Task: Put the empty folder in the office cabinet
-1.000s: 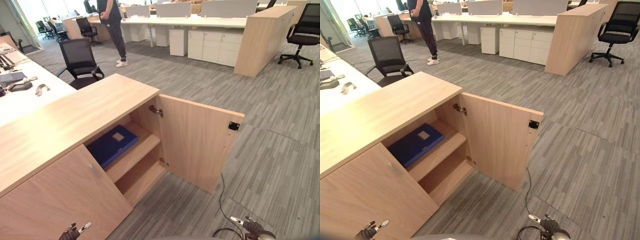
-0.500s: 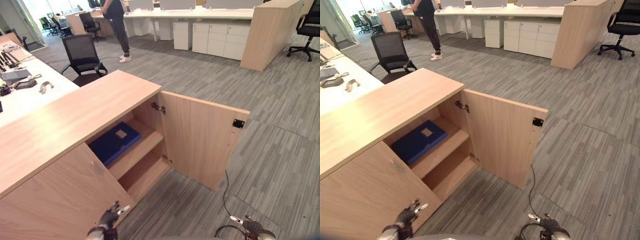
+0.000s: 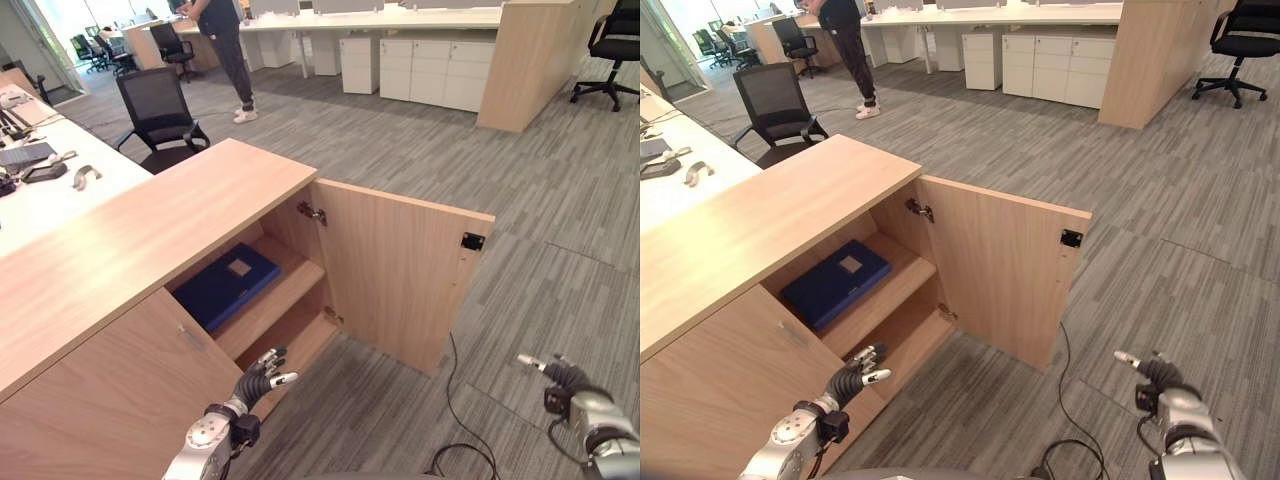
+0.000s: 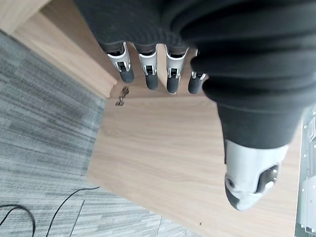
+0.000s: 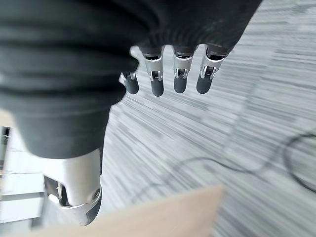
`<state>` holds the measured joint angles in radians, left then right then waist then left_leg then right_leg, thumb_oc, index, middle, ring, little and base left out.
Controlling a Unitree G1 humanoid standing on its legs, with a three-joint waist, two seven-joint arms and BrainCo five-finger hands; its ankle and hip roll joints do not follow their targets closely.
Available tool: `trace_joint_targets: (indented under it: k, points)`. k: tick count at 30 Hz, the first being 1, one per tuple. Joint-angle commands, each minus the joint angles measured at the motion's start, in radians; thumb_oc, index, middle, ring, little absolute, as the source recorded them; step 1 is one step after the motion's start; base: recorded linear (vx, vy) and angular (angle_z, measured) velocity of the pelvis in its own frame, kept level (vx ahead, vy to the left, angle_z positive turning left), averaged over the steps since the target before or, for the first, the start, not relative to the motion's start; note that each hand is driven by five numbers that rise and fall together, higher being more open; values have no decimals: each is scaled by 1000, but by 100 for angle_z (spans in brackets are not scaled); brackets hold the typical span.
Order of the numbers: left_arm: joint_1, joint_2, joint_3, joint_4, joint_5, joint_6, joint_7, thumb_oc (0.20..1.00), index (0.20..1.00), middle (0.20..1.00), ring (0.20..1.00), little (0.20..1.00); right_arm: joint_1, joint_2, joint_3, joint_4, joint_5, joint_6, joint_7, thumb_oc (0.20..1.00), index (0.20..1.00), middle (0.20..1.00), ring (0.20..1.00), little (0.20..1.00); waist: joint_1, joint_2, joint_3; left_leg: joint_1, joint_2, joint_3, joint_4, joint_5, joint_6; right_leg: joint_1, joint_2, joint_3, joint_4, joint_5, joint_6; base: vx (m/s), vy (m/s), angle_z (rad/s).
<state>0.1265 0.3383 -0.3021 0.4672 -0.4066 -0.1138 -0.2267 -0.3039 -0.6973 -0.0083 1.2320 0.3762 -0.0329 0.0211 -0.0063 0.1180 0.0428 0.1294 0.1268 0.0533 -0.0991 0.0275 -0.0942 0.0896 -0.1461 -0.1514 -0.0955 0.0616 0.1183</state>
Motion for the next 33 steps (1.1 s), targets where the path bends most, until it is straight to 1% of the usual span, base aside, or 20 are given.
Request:
trace_joint_targets:
  k: [1, 3, 5, 6, 8, 10, 14, 17, 21, 22, 23, 24, 26, 27, 29, 33]
  points:
    - [-72, 52, -41, -16, -3, -28, -18, 1000, 1000, 1000, 1000, 1000, -142, -38, 25, 95, 46, -38, -7, 1000, 1000, 1000, 1000, 1000, 27, -66, 18, 13, -21, 11, 15, -31, -17, 75, -1, -61, 22, -100, 34, 0, 0, 0]
    - [-73, 57, -51, -17, -3, -26, -20, 1000, 1000, 1000, 1000, 1000, -191, -63, 39, 103, 58, -38, -7, 1000, 1000, 1000, 1000, 1000, 34, -65, 17, 14, -20, 7, 16, -28, -19, 80, 1, -68, 23, -102, 33, 0, 0, 0]
    - [-65, 69, -65, -21, 1, -20, -26, 1000, 1000, 1000, 1000, 1000, -284, -98, 72, 127, 73, -35, -3, 1000, 1000, 1000, 1000, 1000, 51, -66, 14, 12, -18, -4, 16, -21, -24, 89, 4, -82, 22, -107, 31, 25, -30, 11]
    - [-65, 69, -65, -21, 1, -20, -26, 1000, 1000, 1000, 1000, 1000, -285, -98, 73, 128, 73, -35, -3, 1000, 1000, 1000, 1000, 1000, 51, -65, 15, 12, -18, -4, 16, -21, -24, 89, 4, -82, 22, -107, 31, 26, -27, 11]
    - [-54, 81, -74, -22, 1, -11, -38, 1000, 1000, 1000, 1000, 1000, -368, -122, 111, 148, 79, -31, 6, 1000, 1000, 1000, 1000, 1000, 71, -69, 10, 2, -19, -25, 15, -13, -27, 96, 8, -100, 19, -112, 27, 18, -33, 21]
    - [-48, 92, -85, -24, -1, -3, -45, 1000, 1000, 1000, 1000, 1000, -431, -122, 132, 156, 92, -26, 3, 1000, 1000, 1000, 1000, 1000, 94, -71, 8, -13, -21, -48, 13, -3, -31, 101, 11, -127, 17, -115, 23, 6, -25, 31]
    - [-48, 99, -87, -28, -4, 2, -43, 1000, 1000, 1000, 1000, 1000, -467, -111, 136, 156, 123, -24, 0, 1000, 1000, 1000, 1000, 1000, 109, -70, 7, -25, -24, -68, 12, 4, -35, 103, 12, -146, 16, -117, 21, -2, -12, 28]
    - [-50, 100, -89, -22, -7, 6, -40, 1000, 1000, 1000, 1000, 1000, -501, -72, 142, 155, 152, -24, -5, 1000, 1000, 1000, 1000, 1000, 131, -67, 9, -43, -28, -95, 12, 12, -40, 104, 12, -175, 15, -119, 17, -4, -16, 20]
    - [-51, 105, -90, -34, -15, 9, -38, 1000, 1000, 1000, 1000, 1000, -521, -20, 156, 163, 155, -21, -6, 1000, 1000, 1000, 1000, 1000, 154, -66, 10, -56, -32, -116, 12, 18, -44, 106, 12, -197, 14, -120, 15, -2, -9, 19]
    - [-51, 105, -90, -34, -15, 9, -38, 1000, 1000, 1000, 1000, 1000, -521, -19, 156, 162, 155, -20, -6, 1000, 1000, 1000, 1000, 1000, 153, -66, 10, -56, -32, -117, 12, 18, -44, 106, 12, -198, 14, -120, 15, 3, -9, 17]
    - [-52, 105, -91, -31, -14, 9, -36, 1000, 1000, 1000, 1000, 1000, -523, 0, 158, 161, 158, -20, -8, 1000, 1000, 1000, 1000, 1000, 156, -66, 11, -60, -33, -122, 12, 20, -44, 106, 13, -202, 14, -120, 15, 2, -2, 24]
    - [-55, 103, -90, -31, -17, 10, -32, 1000, 1000, 1000, 1000, 1000, -519, 40, 159, 159, 163, -20, -9, 1000, 1000, 1000, 1000, 1000, 164, -63, 12, -64, -34, -127, 12, 22, -45, 106, 14, -208, 13, -121, 13, 6, -5, 19]
    - [-53, 104, -88, -34, -19, 10, -29, 1000, 1000, 1000, 1000, 1000, -514, 52, 159, 157, 165, -20, -10, 1000, 1000, 1000, 1000, 1000, 165, -64, 12, -65, -34, -130, 12, 23, -45, 107, 15, -212, 13, -122, 13, 7, -4, 15]
    - [-55, 104, -90, -33, -19, 10, -28, 1000, 1000, 1000, 1000, 1000, -509, 85, 163, 156, 164, -18, -8, 1000, 1000, 1000, 1000, 1000, 172, -63, 13, -68, -34, -136, 12, 24, -46, 108, 16, -218, 13, -123, 12, 8, -1, 12]
    - [-57, 105, -91, -34, -16, 10, -27, 1000, 1000, 1000, 1000, 1000, -499, 124, 178, 150, 152, -16, -3, 1000, 1000, 1000, 1000, 1000, 178, -62, 15, -72, -35, -142, 13, 26, -46, 108, 17, -221, 14, -124, 10, 8, -2, 5]
    - [-56, 103, -88, -28, -13, 10, -24, 1000, 1000, 1000, 1000, 1000, -477, 168, 191, 130, 139, -18, 2, 1000, 1000, 1000, 1000, 1000, 175, -59, 20, -76, -35, -142, 13, 26, -45, 104, 17, -220, 14, -124, 9, 0, 0, 0]
